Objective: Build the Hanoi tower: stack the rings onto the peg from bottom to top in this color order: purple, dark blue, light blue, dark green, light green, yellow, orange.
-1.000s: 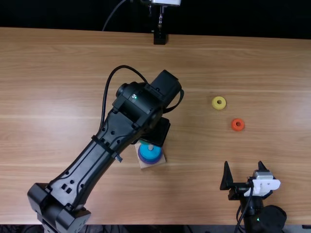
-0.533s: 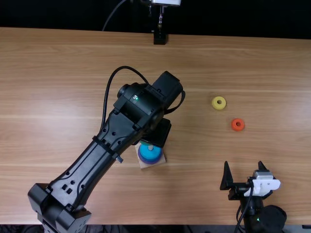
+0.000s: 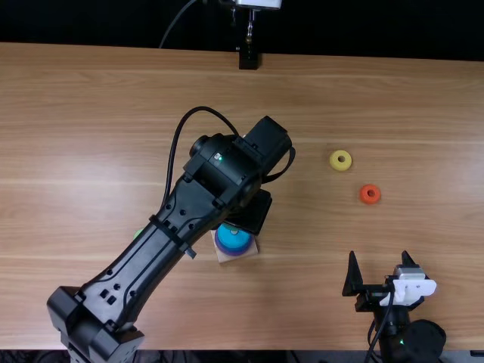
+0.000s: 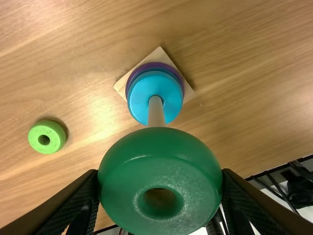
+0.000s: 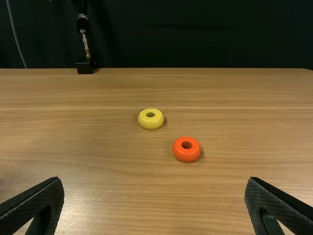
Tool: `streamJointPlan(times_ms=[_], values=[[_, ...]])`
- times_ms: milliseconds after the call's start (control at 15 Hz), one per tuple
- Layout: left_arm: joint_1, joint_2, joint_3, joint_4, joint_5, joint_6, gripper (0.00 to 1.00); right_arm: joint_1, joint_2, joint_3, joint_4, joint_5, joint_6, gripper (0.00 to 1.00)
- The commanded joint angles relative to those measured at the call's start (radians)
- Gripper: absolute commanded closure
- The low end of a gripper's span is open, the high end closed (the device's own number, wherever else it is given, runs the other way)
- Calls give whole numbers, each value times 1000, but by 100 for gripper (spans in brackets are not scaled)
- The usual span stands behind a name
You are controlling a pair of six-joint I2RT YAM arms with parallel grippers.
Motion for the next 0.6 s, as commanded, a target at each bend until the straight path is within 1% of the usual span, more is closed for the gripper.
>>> streamJointPlan(times_ms=[0,533], values=[[-14,25,37,-2,7,-15,100,-10,-13,-59,-83,-8,-3,0],[-6,59,21,-2,3,-14,100,-10,-13,-59,-83,-8,-3,0]])
